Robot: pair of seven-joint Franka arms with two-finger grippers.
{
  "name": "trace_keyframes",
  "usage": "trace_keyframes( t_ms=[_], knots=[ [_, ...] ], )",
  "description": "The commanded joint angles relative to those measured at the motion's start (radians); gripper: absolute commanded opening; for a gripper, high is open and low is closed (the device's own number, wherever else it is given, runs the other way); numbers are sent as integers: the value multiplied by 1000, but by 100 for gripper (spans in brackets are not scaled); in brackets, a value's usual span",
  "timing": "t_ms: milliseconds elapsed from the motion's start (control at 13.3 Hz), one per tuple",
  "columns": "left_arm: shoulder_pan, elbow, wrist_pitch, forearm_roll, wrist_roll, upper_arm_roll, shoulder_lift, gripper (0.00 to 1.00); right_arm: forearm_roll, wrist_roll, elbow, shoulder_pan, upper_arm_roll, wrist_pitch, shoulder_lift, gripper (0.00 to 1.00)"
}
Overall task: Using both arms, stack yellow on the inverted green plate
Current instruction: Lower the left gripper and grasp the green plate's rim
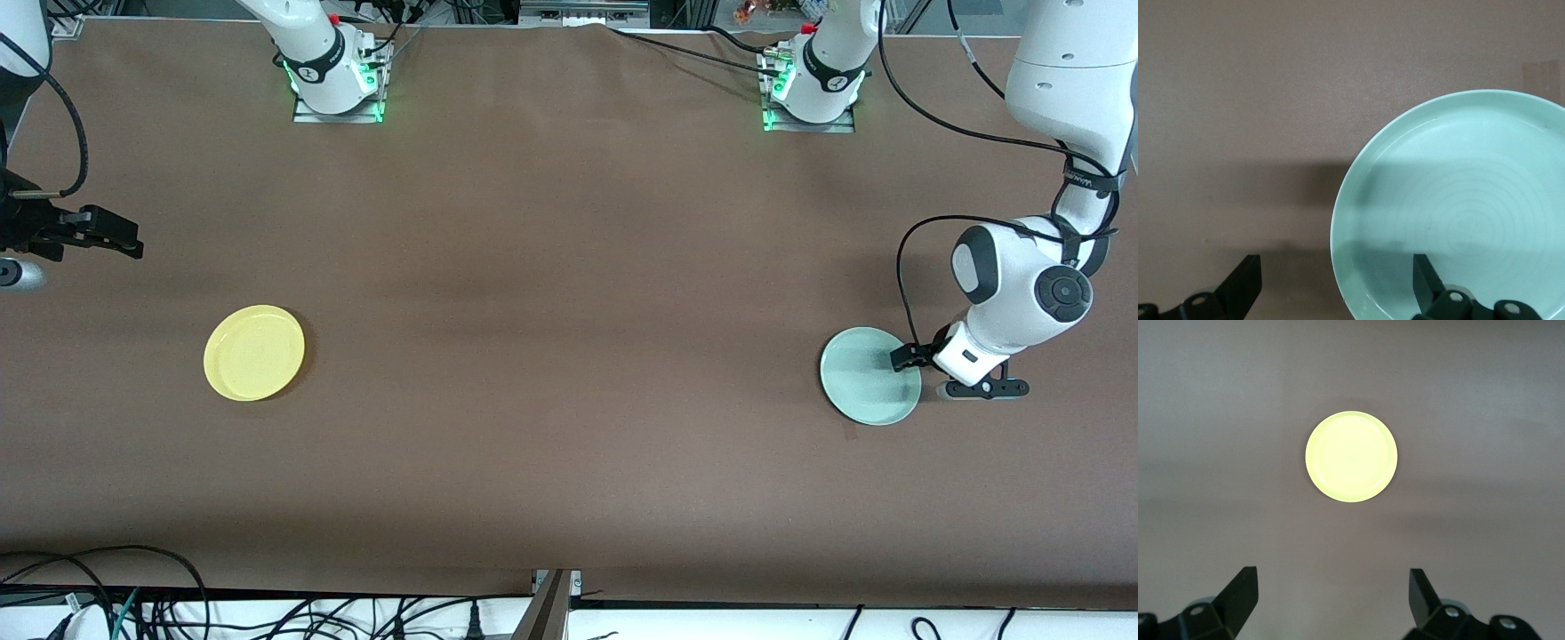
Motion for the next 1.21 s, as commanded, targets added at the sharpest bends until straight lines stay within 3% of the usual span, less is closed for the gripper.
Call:
trace_keyframes(
  t_ms=[0,1054,1130],
  knots=[
    [4,20,7,20,16,-7,11,100,17,1,19,-5,3,-4,7,100],
    [4,32,7,20,16,-7,28,100,17,1,19,-5,3,-4,7,100],
    [4,37,7,20,18,-7,34,83,17,1,19,-5,3,-2,7,100]
  ],
)
